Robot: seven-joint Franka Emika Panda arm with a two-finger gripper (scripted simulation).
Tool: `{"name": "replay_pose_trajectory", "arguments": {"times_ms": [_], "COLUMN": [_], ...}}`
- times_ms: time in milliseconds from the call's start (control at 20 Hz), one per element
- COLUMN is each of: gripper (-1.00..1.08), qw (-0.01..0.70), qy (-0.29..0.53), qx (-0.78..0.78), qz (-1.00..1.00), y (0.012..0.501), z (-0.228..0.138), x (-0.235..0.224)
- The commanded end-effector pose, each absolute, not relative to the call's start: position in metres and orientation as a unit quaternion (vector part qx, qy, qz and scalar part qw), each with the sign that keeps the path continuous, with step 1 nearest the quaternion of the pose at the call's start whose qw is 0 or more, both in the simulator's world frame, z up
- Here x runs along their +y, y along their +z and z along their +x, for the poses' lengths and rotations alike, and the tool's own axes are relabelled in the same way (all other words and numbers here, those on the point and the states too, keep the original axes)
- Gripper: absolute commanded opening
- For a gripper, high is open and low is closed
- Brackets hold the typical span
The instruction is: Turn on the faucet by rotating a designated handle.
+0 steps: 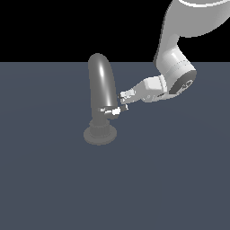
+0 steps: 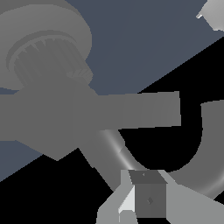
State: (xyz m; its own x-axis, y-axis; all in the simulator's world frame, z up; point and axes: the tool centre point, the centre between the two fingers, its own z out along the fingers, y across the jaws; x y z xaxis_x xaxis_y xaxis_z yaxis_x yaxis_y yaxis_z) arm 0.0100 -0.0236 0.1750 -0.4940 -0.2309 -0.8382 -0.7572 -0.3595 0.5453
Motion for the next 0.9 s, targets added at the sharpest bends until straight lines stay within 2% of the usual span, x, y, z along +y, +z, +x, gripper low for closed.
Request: {"name": "replay_pose_trajectory", "arguments": {"times_ms": [0,350,850], "gripper": [-1.0,-1.0,-1.0], "qw": [0.194,0.193,0.193], "qy": [0.682,0.68,0.68], "qx": [0.533,0.531,0.531], "qz": [-0.463,-0.467,-0.467], "y": [0.175,0.177,0.149], "z": [0.01,0.01,-0.019], "x": [-0.023,-0.023,-0.037]}}
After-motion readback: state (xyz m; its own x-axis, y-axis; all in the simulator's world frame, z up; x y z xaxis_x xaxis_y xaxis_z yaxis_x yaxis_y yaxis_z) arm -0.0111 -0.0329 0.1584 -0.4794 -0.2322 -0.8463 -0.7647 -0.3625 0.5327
